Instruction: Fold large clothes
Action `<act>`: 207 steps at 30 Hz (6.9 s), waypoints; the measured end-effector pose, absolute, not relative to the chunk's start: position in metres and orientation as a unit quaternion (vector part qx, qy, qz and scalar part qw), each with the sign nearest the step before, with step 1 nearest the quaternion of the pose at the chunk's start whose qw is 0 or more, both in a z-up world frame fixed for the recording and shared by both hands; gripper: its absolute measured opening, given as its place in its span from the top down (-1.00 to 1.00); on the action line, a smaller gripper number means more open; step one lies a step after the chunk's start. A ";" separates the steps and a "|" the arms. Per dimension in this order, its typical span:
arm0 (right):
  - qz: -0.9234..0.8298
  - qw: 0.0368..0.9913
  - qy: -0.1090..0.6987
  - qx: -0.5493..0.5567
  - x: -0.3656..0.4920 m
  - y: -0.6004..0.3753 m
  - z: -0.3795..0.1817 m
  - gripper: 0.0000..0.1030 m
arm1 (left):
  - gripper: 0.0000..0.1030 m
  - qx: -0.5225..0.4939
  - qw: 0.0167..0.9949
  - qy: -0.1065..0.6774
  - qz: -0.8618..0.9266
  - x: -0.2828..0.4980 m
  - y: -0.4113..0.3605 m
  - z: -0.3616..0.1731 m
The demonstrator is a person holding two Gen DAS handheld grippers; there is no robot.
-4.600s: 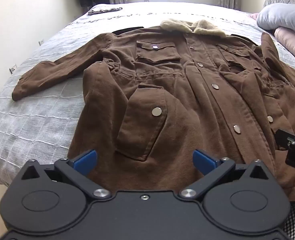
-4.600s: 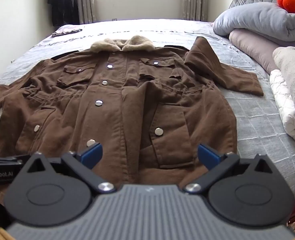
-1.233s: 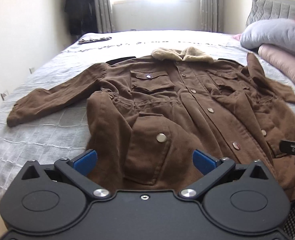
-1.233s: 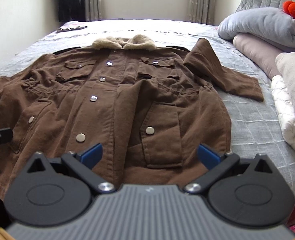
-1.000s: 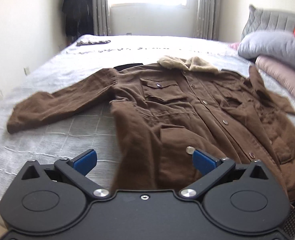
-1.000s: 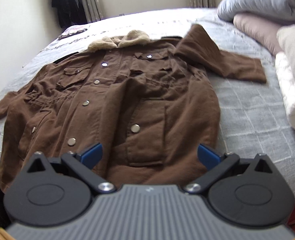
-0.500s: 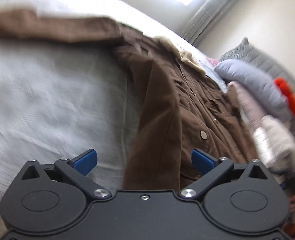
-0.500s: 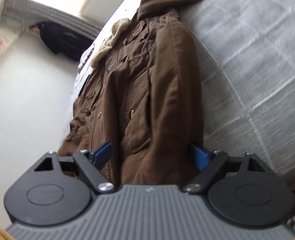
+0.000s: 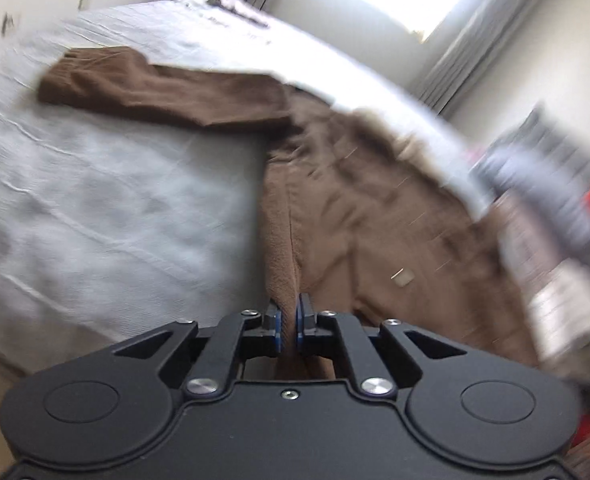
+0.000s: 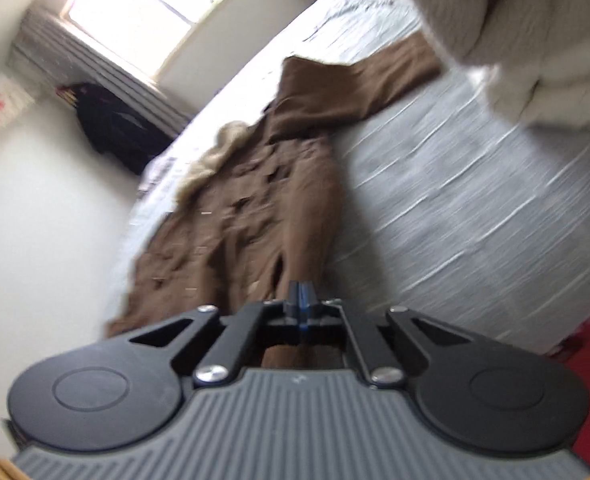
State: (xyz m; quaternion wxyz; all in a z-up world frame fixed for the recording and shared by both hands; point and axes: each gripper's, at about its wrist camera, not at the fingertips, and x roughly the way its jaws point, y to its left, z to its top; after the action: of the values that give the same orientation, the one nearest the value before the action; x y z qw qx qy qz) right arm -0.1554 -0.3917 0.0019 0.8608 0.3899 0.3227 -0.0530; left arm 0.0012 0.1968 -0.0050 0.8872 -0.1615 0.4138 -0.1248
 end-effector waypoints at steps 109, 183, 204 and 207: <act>-0.086 0.925 0.371 0.013 0.098 -0.253 -0.009 -0.86 | -0.41 0.079 0.918 0.295 0.251 0.328 0.341 -0.021; -0.228 0.934 0.244 -0.127 0.176 -0.389 0.183 0.85 | -0.94 -0.016 0.864 0.299 -0.404 0.264 -0.228 0.061; 0.114 0.926 0.359 0.019 0.281 -0.170 0.127 -0.27 | -1.00 -0.193 0.874 0.347 -0.280 0.316 0.036 0.007; 0.107 0.930 0.350 0.020 0.274 -0.189 0.135 -0.28 | -0.99 -0.220 0.862 0.357 -0.285 0.323 0.035 0.002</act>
State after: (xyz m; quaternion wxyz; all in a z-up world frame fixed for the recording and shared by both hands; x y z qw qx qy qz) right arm 0.2738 -0.1888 0.1347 0.9305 0.0205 0.3498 0.1073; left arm 0.3233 0.0353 0.0015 0.8622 -0.2201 0.3566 -0.2847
